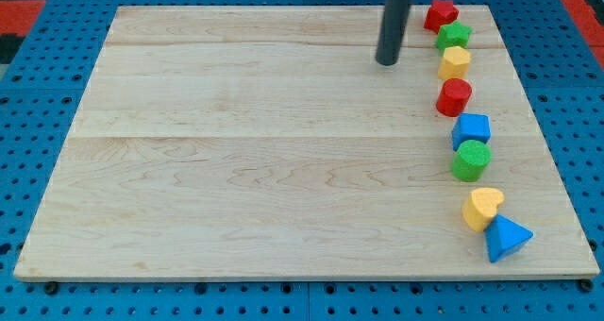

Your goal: Move your arm towards the bottom right of the board

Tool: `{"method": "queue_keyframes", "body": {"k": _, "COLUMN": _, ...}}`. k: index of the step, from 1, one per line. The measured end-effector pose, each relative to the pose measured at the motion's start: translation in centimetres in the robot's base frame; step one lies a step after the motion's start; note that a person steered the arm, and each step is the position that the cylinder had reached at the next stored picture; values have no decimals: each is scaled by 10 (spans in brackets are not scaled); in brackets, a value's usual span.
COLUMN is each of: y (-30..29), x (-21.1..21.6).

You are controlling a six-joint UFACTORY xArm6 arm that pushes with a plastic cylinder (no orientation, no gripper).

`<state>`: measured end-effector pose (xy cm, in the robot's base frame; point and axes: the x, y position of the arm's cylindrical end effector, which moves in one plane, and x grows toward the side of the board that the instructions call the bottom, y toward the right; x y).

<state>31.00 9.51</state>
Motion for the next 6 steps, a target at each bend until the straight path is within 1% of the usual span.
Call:
{"method": "queue_keyframes", "body": {"k": 1, "y": -54, "x": 2}}
{"method": "queue_keyframes", "body": {"k": 2, "y": -106, "x": 31}}
{"method": "queue_keyframes", "body": {"k": 3, "y": -141, "x": 80}}
{"method": "queue_keyframes", "body": {"k": 5, "y": -119, "x": 227}}
{"method": "queue_keyframes", "body": {"k": 6, "y": -109, "x": 264}}
